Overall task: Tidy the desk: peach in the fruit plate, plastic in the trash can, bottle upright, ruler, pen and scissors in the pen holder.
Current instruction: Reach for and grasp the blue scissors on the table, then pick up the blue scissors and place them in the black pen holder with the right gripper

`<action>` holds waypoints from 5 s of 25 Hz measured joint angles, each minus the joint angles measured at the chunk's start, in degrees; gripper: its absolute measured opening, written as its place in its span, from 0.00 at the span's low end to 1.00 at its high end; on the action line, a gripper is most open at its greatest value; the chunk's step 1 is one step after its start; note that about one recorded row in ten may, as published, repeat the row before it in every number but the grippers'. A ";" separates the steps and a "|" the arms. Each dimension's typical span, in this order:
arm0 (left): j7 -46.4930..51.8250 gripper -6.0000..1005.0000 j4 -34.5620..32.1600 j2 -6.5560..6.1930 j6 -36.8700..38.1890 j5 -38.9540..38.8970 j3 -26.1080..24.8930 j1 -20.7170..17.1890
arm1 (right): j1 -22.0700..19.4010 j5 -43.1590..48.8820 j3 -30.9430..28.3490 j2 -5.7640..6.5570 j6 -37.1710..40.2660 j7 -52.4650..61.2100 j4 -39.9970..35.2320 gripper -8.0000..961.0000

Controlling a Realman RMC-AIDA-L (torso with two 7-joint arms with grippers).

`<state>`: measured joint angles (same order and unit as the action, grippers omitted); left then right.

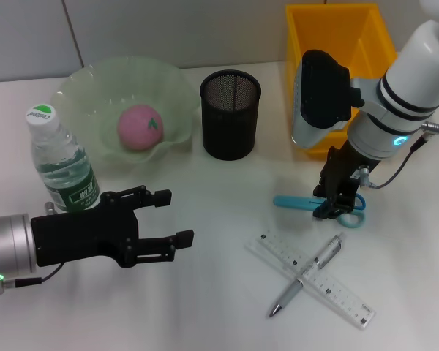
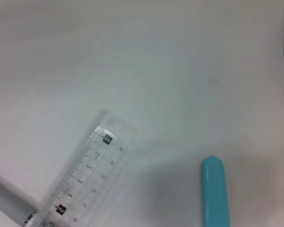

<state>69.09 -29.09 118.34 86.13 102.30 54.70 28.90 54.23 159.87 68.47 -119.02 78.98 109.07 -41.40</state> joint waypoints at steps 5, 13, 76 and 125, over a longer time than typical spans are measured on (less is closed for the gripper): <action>0.00 0.84 -0.53 -0.02 0.00 0.00 -0.03 -0.22 | 0.00 0.01 0.00 0.02 -0.06 0.19 0.01 0.37; 0.00 0.84 -0.64 0.03 0.00 0.00 -0.04 -0.31 | 0.00 0.00 0.00 0.03 -0.60 0.23 0.33 0.37; 0.22 0.84 -1.41 0.17 3.15 -4.04 -0.98 -1.21 | -23.08 -48.98 -14.09 0.01 1.61 -11.58 -8.59 0.24; -0.43 0.84 -1.44 0.14 1.51 -7.00 -1.00 -1.74 | -21.59 -83.02 -13.61 -0.66 -17.20 -83.36 -4.38 0.25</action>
<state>68.66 -30.52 118.47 87.65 95.30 53.70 27.15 32.63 76.85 54.86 -119.68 61.78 25.71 -45.78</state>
